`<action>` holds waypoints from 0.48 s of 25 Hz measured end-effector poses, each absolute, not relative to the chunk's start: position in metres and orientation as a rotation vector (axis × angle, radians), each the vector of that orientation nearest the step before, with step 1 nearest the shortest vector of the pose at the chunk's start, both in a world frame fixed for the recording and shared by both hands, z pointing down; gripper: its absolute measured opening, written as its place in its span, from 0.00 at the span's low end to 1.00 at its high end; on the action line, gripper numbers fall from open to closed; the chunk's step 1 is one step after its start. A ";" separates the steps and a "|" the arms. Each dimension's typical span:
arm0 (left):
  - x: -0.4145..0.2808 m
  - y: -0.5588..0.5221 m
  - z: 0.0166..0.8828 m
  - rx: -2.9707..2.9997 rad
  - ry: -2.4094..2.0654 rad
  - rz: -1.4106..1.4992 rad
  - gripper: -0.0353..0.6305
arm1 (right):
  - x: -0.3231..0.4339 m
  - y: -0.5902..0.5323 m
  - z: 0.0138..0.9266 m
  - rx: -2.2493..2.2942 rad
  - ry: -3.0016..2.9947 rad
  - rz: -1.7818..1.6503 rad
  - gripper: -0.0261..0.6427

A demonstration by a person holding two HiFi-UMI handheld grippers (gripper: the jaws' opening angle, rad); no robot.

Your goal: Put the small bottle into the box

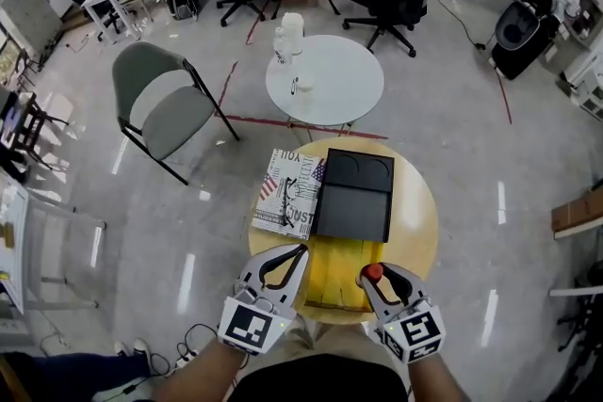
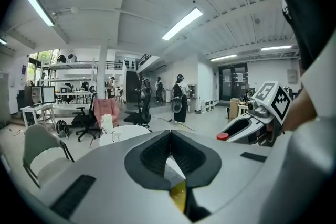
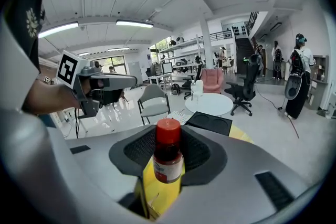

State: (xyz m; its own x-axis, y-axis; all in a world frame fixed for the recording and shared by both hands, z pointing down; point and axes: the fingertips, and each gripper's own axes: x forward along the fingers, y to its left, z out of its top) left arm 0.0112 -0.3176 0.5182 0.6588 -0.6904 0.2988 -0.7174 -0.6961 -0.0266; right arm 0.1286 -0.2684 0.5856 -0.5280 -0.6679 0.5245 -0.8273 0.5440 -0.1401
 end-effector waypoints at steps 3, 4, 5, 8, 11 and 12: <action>0.012 -0.318 0.524 2.776 -1.174 0.458 0.08 | 0.127 -0.269 0.604 1.206 -2.354 0.545 0.26; 0.011 -0.318 0.525 2.776 -1.172 0.462 0.08 | 0.127 -0.270 0.609 1.209 -2.345 0.550 0.26; 0.011 -0.317 0.525 2.776 -1.171 0.465 0.08 | 0.127 -0.271 0.614 1.210 -2.336 0.556 0.26; 0.008 -0.316 0.531 2.767 -1.170 0.477 0.08 | 0.125 -0.273 0.633 1.200 -2.317 0.572 0.26; 0.006 -0.316 0.540 2.742 -1.174 0.482 0.08 | 0.125 -0.274 0.652 1.187 -2.301 0.584 0.26; 0.006 -0.317 0.542 2.737 -1.174 0.480 0.08 | 0.124 -0.275 0.658 1.182 -2.295 0.589 0.26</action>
State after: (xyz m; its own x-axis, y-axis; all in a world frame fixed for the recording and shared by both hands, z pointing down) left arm 0.0065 -0.3169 0.5424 0.6478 -0.6836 0.3362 -0.7234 -0.6904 -0.0100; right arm 0.1242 -0.2752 0.6579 -0.5058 -0.6223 0.5975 -0.8330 0.5323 -0.1507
